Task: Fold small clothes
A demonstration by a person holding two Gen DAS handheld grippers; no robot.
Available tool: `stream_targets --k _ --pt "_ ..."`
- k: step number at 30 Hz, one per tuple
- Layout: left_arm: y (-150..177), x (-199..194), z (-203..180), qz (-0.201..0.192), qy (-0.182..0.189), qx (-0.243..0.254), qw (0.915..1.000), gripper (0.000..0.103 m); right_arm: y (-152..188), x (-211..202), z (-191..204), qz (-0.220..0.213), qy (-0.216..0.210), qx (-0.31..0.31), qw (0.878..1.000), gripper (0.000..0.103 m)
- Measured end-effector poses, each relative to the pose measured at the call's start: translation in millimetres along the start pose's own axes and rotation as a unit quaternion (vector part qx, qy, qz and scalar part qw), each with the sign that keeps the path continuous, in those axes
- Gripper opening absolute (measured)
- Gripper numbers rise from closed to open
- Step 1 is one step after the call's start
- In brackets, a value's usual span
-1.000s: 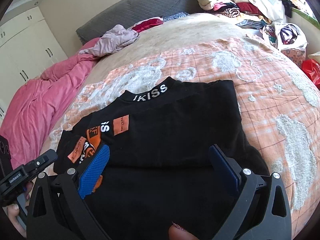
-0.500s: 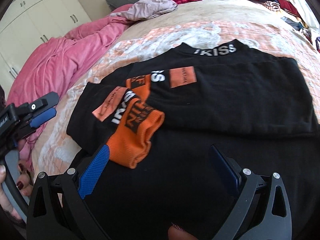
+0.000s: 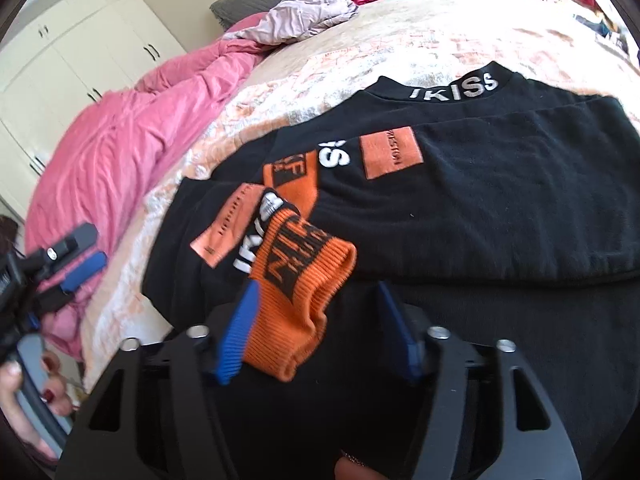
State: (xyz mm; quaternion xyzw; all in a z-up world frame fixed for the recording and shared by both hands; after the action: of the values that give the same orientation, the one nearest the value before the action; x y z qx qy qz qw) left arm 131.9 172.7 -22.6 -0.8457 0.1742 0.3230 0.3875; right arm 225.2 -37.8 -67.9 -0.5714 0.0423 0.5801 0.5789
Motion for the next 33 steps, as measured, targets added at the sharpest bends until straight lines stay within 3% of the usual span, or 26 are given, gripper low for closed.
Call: stream_targets --k 4,6,10,15,25,33 --pt "-2.2 -0.4 2.6 -0.002 -0.002 -0.006 1.0 0.069 -6.0 0.2 5.8 0.0 -0.026 -0.012 1.0 0.013" --pt "-2.4 -0.6 2.1 -0.002 0.0 -0.005 1.0 0.069 -11.3 -6.6 11.1 -0.012 -0.025 -0.03 0.999 0.005" --pt "-4.4 -1.0 0.7 -0.004 -0.001 -0.002 1.0 0.069 -23.8 -32.7 19.2 -0.057 -0.01 -0.067 0.996 0.005" --pt "-3.7 1.8 -1.0 -0.001 -0.001 -0.002 1.0 0.069 -38.4 -60.8 16.6 -0.101 0.045 -0.102 0.989 0.005" --pt "4.1 7.2 -14.2 0.006 0.003 0.008 0.9999 0.069 -55.0 -106.9 -44.9 -0.149 0.113 -0.06 0.98 0.005" --pt "12.8 13.2 -22.0 0.016 0.006 0.013 0.9998 0.069 -51.7 -120.2 -87.8 -0.147 0.15 -0.02 0.978 0.005"
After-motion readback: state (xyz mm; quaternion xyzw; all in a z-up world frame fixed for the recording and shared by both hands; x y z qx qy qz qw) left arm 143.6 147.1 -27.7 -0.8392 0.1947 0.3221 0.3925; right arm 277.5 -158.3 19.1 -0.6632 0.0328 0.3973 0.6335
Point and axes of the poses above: each gripper's, at about its wrist camera, not at the fingertips, and x roughly the way its jaws point, z to its left, y to its underside, the point moved 5 cm from there along x, roughly the way its jaws point, and after that the axes turned 13 degrees about -x, right-handed, at the moved point
